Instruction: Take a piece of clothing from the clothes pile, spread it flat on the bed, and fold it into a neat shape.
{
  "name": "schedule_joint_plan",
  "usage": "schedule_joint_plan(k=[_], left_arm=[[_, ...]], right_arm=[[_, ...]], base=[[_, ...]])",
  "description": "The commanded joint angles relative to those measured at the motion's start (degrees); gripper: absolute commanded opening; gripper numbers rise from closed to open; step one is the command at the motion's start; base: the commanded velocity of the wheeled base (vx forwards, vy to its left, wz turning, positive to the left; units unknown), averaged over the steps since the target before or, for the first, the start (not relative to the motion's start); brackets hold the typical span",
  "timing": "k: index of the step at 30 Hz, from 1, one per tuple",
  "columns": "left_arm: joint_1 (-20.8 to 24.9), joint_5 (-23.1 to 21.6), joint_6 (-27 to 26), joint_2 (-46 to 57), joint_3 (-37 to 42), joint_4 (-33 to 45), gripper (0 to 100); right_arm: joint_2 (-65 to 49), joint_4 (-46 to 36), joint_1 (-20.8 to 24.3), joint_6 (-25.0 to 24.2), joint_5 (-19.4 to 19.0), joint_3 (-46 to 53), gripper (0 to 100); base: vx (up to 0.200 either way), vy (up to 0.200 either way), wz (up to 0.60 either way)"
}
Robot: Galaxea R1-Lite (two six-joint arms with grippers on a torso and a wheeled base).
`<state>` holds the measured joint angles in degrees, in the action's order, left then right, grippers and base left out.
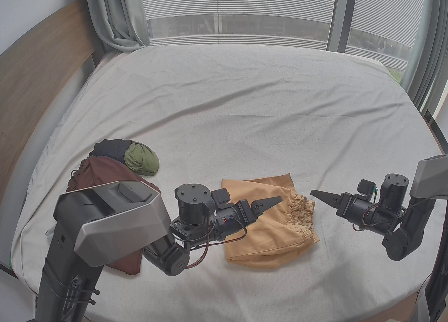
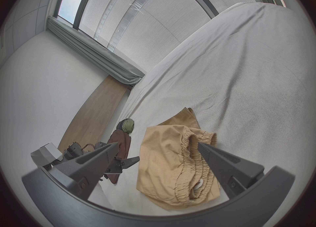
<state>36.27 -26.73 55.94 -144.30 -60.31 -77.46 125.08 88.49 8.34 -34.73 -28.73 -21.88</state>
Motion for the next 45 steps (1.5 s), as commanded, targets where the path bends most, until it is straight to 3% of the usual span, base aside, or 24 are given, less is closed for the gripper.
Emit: schedule_joint_plan(k=[1, 15, 21, 27, 35, 45], left_arm=[[-0.4, 0.8, -0.2, -0.1, 0.2, -0.4, 100], [-2.2, 1.2, -4.5, 4.6, 10.4, -5.2, 100], [-7.4, 1.2, -11.9, 7.9, 16.5, -5.8, 100], [-11.7, 0.1, -12.5, 12.3, 24.6, -10.1, 100], [-20.6, -6.2, -17.6, 20.4, 33.3, -11.3, 100], [-28.3, -12.4, -18.1, 27.4, 39.1, -11.3, 100]], right_arm=[[0.4, 0.0, 0.1, 0.0, 0.0, 0.0, 100], [2.1, 0.0, 0.5, 0.6, 0.3, 0.3, 100], [2.2, 0.0, 0.6, 0.6, 0.3, 0.5, 100], [2.1, 0.0, 0.8, 0.6, 0.5, 0.6, 100], [2.1, 0.0, 2.0, 0.7, 0.7, 1.2, 100], [2.2, 0.0, 3.4, 2.7, 1.6, 1.6, 100]], base=[[0.0, 0.0, 0.0], [0.0, 0.0, 0.0], [0.0, 0.0, 0.0], [0.0, 0.0, 0.0], [0.0, 0.0, 0.0], [0.0, 0.0, 0.0]])
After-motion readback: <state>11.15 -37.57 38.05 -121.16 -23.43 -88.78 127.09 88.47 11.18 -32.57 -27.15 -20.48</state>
